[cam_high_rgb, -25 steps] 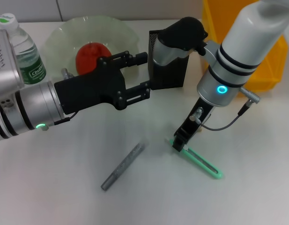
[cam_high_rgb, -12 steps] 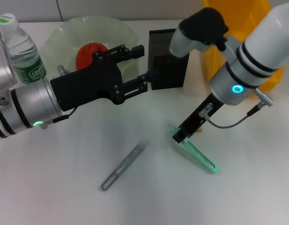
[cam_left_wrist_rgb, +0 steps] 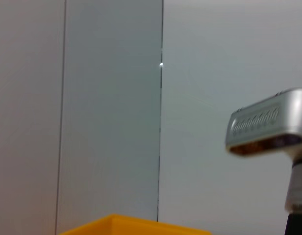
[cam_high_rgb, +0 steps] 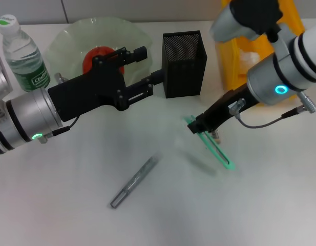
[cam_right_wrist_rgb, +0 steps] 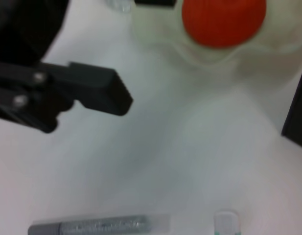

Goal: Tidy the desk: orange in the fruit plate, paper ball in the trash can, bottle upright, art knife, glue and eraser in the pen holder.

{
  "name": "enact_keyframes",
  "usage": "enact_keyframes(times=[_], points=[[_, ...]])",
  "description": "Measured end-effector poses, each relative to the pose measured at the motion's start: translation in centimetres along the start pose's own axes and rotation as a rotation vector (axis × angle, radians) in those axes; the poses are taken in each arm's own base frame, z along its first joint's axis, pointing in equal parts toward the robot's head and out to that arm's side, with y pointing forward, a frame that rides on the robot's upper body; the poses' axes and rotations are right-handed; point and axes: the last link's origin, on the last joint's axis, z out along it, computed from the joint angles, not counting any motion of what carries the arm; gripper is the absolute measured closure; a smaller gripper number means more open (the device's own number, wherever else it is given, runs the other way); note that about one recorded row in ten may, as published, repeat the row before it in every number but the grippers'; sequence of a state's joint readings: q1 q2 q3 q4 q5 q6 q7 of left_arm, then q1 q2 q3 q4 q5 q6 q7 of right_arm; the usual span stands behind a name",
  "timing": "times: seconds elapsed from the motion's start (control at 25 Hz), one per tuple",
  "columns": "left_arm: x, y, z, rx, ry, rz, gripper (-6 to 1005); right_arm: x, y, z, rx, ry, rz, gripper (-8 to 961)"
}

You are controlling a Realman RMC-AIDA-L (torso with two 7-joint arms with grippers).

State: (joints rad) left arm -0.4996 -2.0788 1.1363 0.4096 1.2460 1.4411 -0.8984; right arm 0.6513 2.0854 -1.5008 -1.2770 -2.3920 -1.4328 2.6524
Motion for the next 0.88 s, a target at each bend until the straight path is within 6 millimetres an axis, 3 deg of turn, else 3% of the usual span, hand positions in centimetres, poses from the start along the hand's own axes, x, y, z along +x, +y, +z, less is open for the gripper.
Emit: enact_keyframes(times=[0.2,0.52,0.68,0.84,0.88], points=[[-0.2,0.0,-0.1,0.009,-0.001,-0.008,377,-0.1,0.5,-1.4,0.002,-0.090,-0.014,754],[0.1,-0.3,0.0,0.024,0.007,-0.004,377,1.4,0.6,-4.0,0.052,-0.240,-0.010,754],[0.0,-0.6,0.1,0.041,0.003,-0.005,377,2.7,0.1,-6.2,0.066,-0.349,0.000,754],[0.1,-0.8,0.1,0.052,0.005,-0.012,377,5.2,-0.9,-9.5,-0.011,-0.581,0.030,754],[0.1,-0.8,0.1,0.052,0.005,-0.012,377,5.2,-0.9,-9.5,-0.011,-0.581,0.030,754]])
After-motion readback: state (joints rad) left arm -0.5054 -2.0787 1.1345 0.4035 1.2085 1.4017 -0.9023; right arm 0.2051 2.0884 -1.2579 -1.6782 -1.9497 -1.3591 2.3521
